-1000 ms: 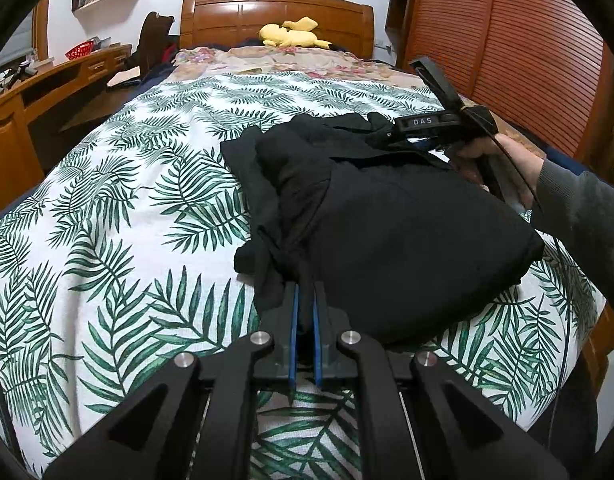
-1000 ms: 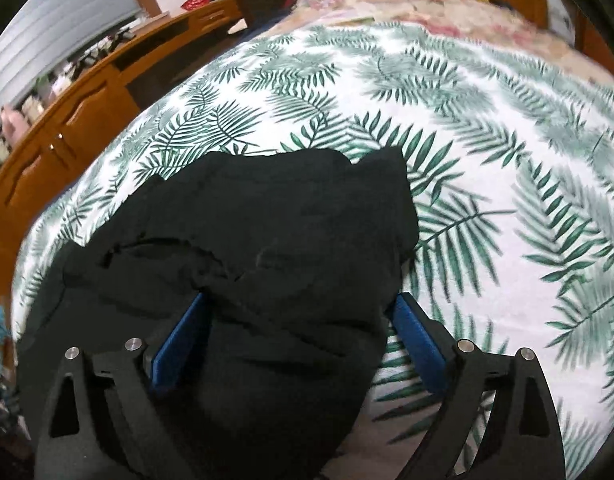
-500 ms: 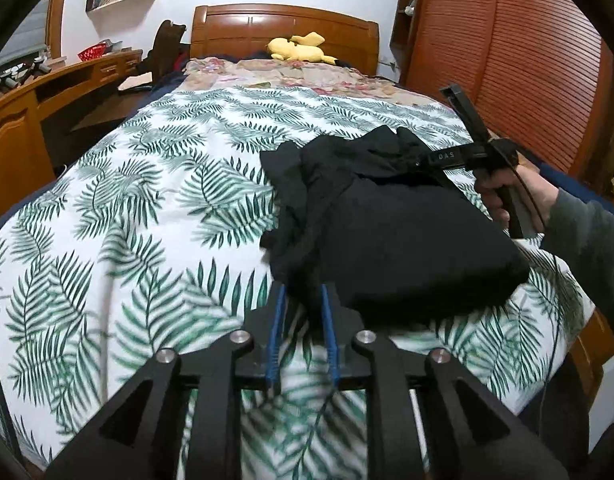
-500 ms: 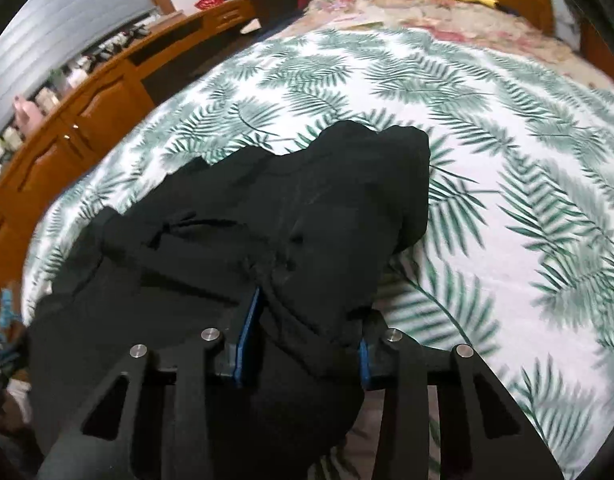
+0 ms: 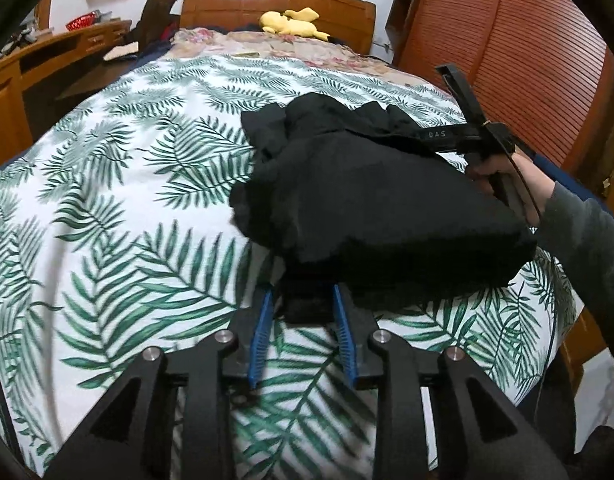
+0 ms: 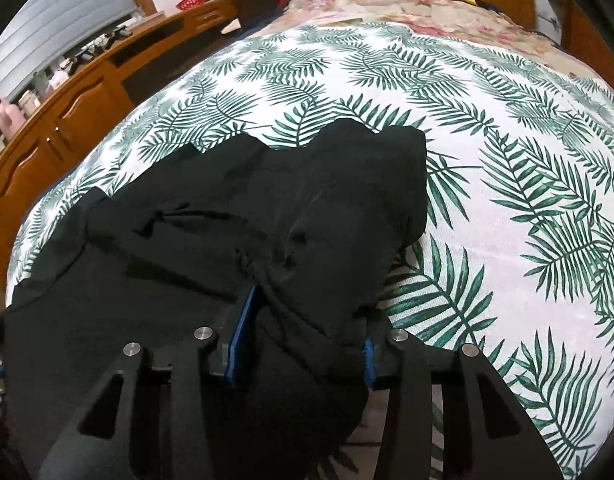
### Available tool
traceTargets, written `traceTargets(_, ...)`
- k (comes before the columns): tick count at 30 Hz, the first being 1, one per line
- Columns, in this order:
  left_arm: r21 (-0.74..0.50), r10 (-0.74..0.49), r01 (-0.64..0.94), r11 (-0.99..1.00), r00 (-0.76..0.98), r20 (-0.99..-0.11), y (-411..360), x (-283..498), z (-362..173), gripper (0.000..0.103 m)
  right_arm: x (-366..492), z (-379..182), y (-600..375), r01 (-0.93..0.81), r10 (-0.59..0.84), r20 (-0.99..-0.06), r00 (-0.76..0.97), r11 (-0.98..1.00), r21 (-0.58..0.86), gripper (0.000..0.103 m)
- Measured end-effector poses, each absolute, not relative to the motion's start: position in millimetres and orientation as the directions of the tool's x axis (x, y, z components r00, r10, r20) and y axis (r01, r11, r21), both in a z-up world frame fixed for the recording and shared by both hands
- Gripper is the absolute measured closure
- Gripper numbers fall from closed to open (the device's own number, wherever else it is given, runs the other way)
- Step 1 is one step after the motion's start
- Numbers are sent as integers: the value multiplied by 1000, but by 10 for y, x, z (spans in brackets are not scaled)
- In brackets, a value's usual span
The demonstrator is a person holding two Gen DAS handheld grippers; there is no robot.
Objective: Fold large clothes
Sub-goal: 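Grasp the coat bundle with the right tool while the left tool holds it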
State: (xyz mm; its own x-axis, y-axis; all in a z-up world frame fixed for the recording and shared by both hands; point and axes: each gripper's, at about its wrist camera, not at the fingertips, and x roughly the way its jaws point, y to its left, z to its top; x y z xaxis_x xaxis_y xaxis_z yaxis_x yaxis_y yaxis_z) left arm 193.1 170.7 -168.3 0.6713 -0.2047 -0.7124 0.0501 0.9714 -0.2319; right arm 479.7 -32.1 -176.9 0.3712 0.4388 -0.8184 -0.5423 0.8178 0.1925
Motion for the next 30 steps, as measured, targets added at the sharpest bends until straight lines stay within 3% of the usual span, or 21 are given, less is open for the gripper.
traceTargets(15,-255,-208,26,967,659,-723,1667,2052,-1760,73,4801,-1803,-355,-543,454,-811,369,814,209,57)
traceTargets(20,-246,-229,68,967,659,-716,1655,2036,-1705,97,4754,-1731,-328,-549,437,-815,381,816,181,61)
traceTargets(30,-202,-168,41,978,730,-663,1780,1818,-1487,101,4419,-1248,-148,-573,415,-768,488,816,76,76)
